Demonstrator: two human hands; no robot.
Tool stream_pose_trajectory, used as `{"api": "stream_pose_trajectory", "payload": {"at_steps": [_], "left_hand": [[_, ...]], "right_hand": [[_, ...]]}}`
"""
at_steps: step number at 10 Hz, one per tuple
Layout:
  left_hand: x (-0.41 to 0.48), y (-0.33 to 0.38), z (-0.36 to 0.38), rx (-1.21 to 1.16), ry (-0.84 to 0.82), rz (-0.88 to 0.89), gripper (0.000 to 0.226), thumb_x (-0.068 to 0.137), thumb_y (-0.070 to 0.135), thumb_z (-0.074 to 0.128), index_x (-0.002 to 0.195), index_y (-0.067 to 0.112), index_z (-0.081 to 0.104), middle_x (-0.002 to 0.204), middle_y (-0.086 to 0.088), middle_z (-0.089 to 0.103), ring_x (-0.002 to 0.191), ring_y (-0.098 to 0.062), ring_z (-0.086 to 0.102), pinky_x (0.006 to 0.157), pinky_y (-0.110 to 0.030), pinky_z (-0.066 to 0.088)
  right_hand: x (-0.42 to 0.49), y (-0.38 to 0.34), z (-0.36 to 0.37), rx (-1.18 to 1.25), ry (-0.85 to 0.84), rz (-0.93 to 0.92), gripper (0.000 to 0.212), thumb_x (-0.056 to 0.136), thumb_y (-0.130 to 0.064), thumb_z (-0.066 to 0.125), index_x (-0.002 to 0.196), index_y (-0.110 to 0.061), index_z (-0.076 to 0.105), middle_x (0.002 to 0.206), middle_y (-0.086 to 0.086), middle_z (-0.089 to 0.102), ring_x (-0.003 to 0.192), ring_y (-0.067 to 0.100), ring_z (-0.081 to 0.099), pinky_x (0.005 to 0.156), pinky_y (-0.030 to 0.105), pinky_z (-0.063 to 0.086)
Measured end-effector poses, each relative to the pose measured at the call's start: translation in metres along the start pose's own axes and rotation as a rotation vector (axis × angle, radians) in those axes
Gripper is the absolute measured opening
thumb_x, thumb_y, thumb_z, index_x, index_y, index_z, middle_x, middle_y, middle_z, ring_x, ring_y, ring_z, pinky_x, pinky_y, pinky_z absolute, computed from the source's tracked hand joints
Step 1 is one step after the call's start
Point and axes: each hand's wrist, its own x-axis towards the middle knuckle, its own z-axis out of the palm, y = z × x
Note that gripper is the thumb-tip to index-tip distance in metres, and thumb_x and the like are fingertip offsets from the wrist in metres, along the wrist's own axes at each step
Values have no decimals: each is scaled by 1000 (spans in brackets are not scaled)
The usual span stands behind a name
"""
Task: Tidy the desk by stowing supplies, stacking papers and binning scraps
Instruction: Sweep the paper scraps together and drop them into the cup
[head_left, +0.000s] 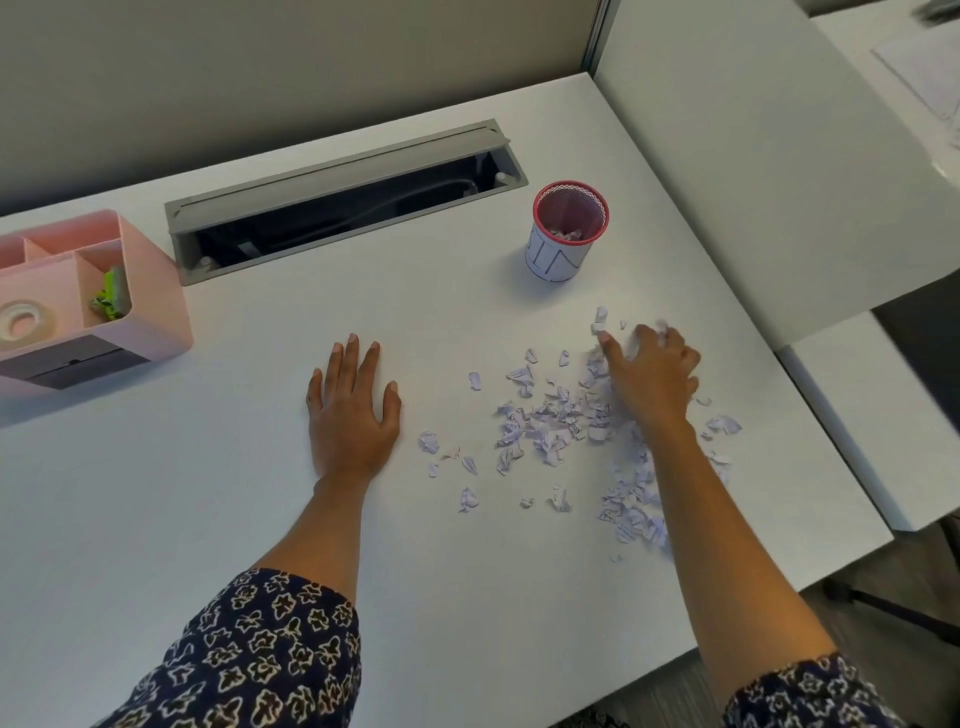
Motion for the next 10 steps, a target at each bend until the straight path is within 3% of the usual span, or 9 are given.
{"api": "stream_pose_trajectory", "payload": {"at_steps": [2,3,4,5,6,8,9,10], "left_hand": [[0,-1,1,-3,-4,1,56,97,39,34,152,28,24,162,4,15,150,-15,9,122,-41,10],[0,-1,1,-5,-2,3,57,97,40,33,152,27,24,162,4,15,150,-15,9,122,-42,10],[0,-1,0,-13,0,5,57,97,40,33,152,27,24,162,4,15,150,-15,9,122,-42,10],[0,-1,0,-10,3,4,57,97,40,32,152,27,25,162,4,16,150,-15,9,122,-41,10],[0,-1,1,-4,9,7,57,96,40,32,151,27,25,161,3,17,150,-15,10,122,-42,11],[0,-1,1,-4,3,2,56,97,40,32,151,27,25,161,3,16,150,-16,11,122,-42,11],[0,0,0,-9,-3,1,57,97,40,31,151,27,25,162,4,15,150,-15,9,122,-42,10],[0,0,0,-9,-7,-2,57,97,40,31,152,28,24,162,4,15,150,-15,8,122,-42,9]], "right_hand": [[-52,-32,17,-61,-241,-125,103,68,-90,41,148,-28,24,161,13,4,145,41,3,111,64,17],[-71,-42,22,-92,-342,-193,109,66,-84,54,152,-30,14,161,14,-6,146,42,-5,113,62,12],[-92,-49,33,-105,-331,-294,89,80,-57,66,151,-33,19,161,14,-6,146,41,-4,117,57,13],[-100,-50,40,-78,-251,-355,68,88,-40,64,148,-34,31,161,11,3,145,39,2,114,53,26],[-106,-50,49,14,-167,-395,47,94,-20,61,138,-30,50,158,6,22,145,31,12,96,46,49],[-91,-39,43,5,-2,-433,30,90,0,59,114,-13,71,140,8,52,124,31,43,75,34,50],[-83,-35,41,-10,33,-441,25,90,0,59,108,-9,73,130,10,61,114,31,49,74,33,49],[-73,-37,35,125,15,-381,23,89,0,59,106,-6,74,116,12,68,101,29,59,78,26,46]]}}
